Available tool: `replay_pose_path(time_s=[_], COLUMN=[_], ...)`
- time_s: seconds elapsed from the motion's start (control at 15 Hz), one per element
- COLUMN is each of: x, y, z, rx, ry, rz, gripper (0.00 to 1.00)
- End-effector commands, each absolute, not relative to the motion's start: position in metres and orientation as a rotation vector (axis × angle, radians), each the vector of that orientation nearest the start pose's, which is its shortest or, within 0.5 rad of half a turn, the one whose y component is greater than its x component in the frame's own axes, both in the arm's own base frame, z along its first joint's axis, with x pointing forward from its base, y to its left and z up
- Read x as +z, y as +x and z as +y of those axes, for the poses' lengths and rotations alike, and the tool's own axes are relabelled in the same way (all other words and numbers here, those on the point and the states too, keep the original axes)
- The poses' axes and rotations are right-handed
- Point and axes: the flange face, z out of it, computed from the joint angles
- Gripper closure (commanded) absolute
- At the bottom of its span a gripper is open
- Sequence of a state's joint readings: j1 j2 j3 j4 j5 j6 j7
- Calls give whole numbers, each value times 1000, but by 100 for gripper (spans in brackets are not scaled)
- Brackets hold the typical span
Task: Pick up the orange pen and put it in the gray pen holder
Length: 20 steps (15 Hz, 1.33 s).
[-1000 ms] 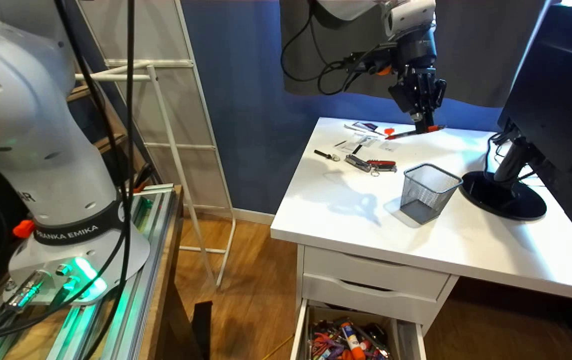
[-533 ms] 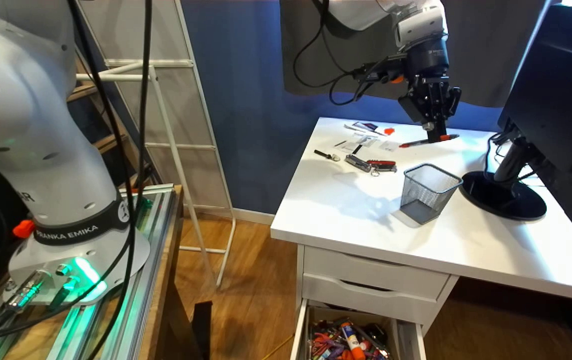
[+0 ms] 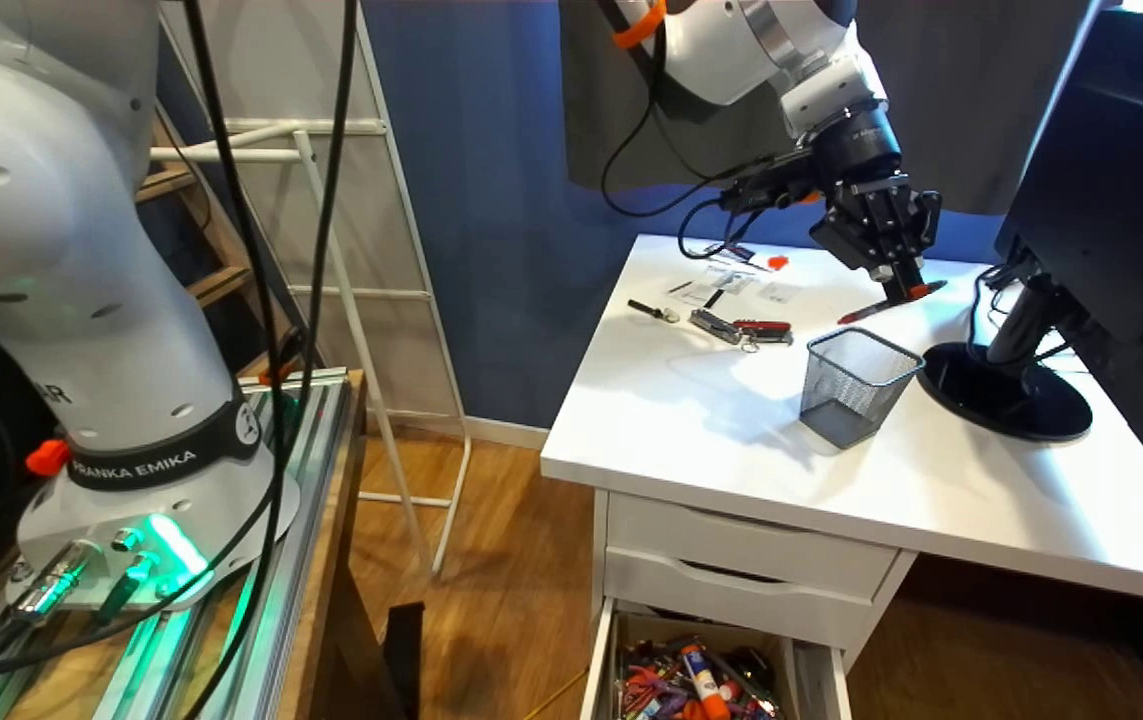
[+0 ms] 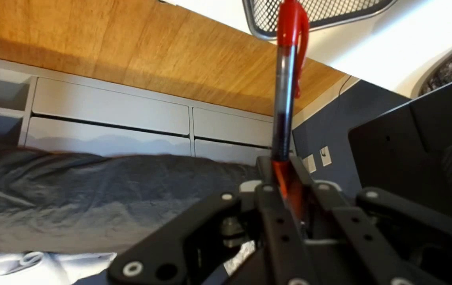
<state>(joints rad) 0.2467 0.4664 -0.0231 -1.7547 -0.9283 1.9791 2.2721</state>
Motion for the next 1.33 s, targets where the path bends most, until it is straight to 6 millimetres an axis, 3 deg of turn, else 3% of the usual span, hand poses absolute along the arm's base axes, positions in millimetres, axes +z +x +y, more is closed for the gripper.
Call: replay_pose_path(time_s=[0.0,0.93,1.27], x=[291,215,202], y=[649,661,666], z=[105,140,151], rx=[-1391,-1574,-1614], ry=[-2342,-2124,-2087], rz=[2407,2606,2629], gripper=[97,97,97])
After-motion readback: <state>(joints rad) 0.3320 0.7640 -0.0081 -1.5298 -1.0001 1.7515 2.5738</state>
